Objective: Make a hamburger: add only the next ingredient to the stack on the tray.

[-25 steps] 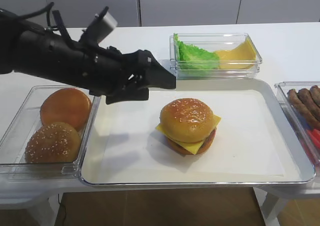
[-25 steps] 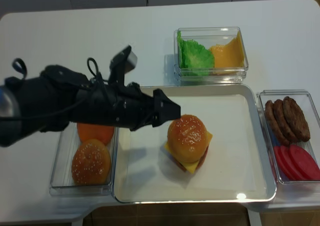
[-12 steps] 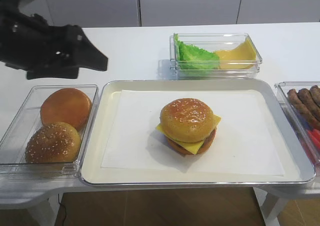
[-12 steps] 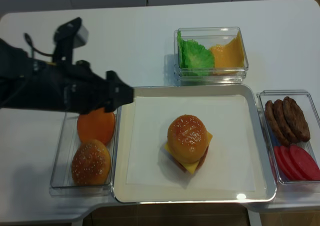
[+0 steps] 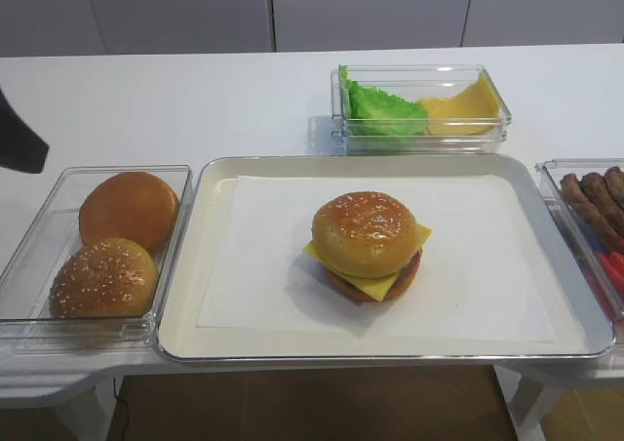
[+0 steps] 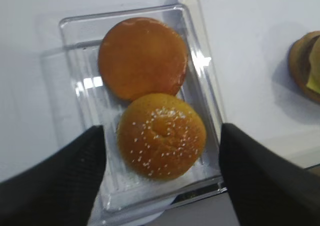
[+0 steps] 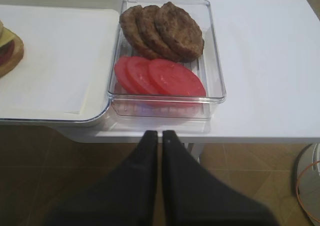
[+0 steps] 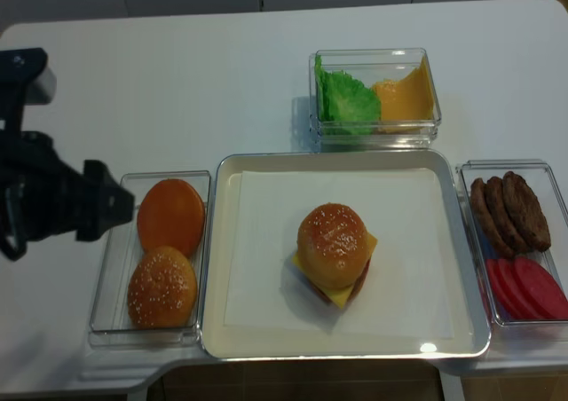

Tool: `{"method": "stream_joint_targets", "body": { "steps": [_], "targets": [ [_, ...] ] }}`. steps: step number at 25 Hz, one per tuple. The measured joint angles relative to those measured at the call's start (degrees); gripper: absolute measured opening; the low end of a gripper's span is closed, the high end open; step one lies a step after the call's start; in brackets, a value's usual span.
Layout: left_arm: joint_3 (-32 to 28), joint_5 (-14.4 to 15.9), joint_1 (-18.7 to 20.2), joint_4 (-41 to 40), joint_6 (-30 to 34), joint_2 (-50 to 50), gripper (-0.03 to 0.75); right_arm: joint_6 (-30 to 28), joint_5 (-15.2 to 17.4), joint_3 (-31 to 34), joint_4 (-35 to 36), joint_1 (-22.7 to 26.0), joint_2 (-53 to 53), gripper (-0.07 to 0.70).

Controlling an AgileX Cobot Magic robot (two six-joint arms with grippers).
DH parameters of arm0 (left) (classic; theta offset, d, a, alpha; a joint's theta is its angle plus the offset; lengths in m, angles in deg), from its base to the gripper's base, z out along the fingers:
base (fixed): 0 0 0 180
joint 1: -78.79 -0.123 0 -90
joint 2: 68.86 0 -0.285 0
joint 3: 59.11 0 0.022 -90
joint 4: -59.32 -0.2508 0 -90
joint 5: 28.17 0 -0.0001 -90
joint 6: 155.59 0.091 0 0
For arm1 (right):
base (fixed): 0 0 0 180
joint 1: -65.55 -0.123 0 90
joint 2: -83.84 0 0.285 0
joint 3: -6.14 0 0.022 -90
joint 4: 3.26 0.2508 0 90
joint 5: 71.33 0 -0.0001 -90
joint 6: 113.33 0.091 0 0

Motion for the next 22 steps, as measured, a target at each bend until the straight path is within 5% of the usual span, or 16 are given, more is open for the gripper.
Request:
{"method": "stream_joint_targets", "body": {
  "steps": [5, 22],
  "targets": [
    [0.0, 2.8, 0.0, -7.2, -6.0, 5.5, 0.501, 0.0, 0.0, 0.0, 0.0, 0.0, 0.0, 0.020],
    [-0.1, 15.2, 0.0, -13.4, -9.6, 28.1, 0.499, 0.0, 0.0, 0.0, 0.0, 0.0, 0.0, 0.020]
  ]
}}
